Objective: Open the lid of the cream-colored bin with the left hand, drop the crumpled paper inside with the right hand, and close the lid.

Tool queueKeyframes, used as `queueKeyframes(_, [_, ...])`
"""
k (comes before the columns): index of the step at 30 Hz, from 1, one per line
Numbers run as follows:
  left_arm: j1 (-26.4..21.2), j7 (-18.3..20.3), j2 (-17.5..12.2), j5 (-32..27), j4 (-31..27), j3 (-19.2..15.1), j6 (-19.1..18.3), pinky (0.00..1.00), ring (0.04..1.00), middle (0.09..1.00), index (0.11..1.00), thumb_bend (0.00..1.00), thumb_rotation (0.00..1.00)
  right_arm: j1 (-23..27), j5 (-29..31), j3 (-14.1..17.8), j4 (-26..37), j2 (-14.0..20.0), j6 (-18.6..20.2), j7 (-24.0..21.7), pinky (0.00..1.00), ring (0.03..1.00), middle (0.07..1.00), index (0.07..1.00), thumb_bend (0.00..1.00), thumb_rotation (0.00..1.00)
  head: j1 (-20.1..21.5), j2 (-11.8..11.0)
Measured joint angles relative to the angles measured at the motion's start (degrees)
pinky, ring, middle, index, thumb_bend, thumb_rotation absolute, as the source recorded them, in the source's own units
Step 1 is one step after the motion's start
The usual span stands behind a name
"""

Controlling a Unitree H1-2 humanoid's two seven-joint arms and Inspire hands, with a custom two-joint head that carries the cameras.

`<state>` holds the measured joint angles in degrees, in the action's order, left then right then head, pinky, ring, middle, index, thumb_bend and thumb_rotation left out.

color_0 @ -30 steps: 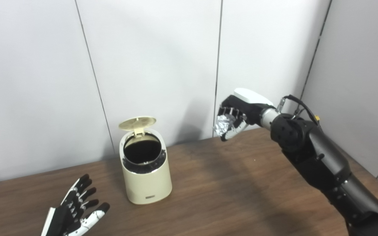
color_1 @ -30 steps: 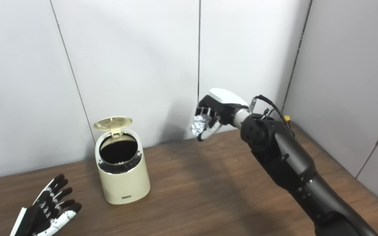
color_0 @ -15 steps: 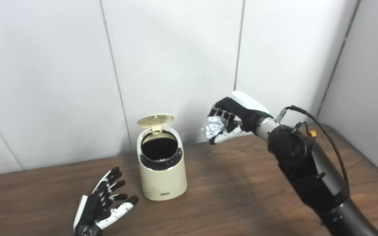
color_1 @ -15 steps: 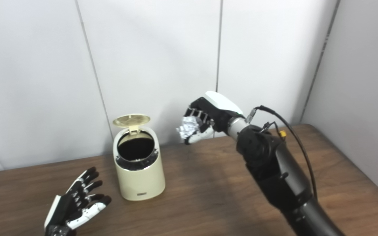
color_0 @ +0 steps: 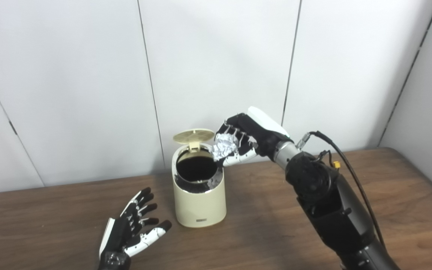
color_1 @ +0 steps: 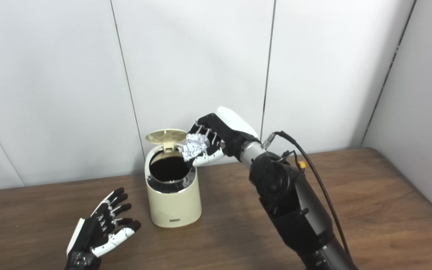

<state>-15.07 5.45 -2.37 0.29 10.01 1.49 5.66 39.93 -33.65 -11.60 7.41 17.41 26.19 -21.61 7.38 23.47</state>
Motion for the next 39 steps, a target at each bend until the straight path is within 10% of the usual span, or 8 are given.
queueKeyframes(39, [0.01, -0.75, 0.65, -0.03, -0.29, 0.48, -0.54, 0.71, 0.839, 0.893, 0.925, 0.84, 0.22, 0.08, -1.43, -2.18, -6.05, -5.43, 0.29, 5.71, 0.35, 0.418, 0.484, 0.496, 0.52, 0.0, -2.2, 0.97])
